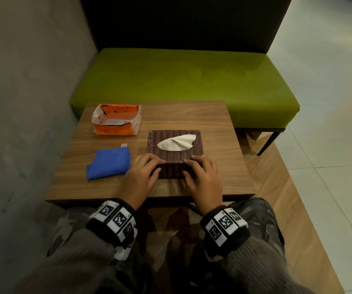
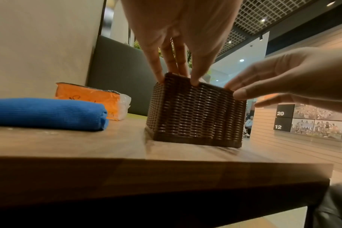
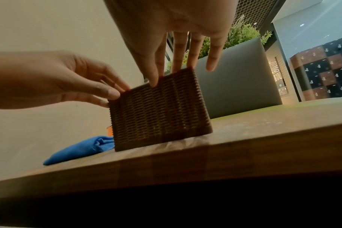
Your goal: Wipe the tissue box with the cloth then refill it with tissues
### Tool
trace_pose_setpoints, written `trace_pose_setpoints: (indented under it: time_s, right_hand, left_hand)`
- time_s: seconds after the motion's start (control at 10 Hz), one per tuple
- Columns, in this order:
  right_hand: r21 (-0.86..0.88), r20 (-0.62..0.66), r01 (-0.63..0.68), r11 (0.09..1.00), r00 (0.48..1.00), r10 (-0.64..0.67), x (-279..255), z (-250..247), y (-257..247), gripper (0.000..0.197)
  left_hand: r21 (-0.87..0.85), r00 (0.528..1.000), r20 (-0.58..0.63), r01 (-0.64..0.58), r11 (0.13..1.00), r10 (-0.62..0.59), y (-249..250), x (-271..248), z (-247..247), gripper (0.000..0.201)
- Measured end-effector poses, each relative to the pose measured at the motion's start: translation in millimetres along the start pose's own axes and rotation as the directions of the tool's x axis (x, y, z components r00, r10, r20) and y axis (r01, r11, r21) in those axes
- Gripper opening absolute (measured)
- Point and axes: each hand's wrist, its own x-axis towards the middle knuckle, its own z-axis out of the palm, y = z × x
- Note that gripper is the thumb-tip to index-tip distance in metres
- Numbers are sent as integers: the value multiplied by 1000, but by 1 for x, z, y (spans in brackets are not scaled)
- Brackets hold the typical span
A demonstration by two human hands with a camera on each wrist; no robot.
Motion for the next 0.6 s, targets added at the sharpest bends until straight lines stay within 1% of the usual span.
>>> trace_pose_setpoints:
  time_s: [0.1, 0.2, 0.3, 0.4, 0.5, 0.6]
  right_hand:
    - [5, -57, 15, 1000, 998, -14, 14, 6, 5, 20]
    - [10, -71, -3, 1000, 997, 4, 39, 12, 11, 18]
    - [14, -46, -28, 1000, 999, 28, 71, 23, 22, 13]
    - [-1, -3, -62, 998, 998, 62, 93, 30, 29, 8]
    - [-15, 63, -86, 996, 994, 87, 100, 26, 23, 17]
    - [48, 153, -9, 999, 988, 2, 90, 8, 7, 30]
  left_hand:
    - [-15, 998, -57, 24, 1000, -25, -2, 14, 8, 18]
    - [-35, 997, -48, 60, 998, -61, -5, 41, 15, 16]
    - [-52, 994, -46, 96, 994, -99, -11, 74, 22, 12]
    - [-30, 989, 13, 146, 989, -146, -19, 100, 25, 12]
    - [-68, 973, 158, 183, 981, -171, -21, 110, 11, 17]
    - [-292, 879, 364, 420, 859, -306, -26, 105, -21, 31]
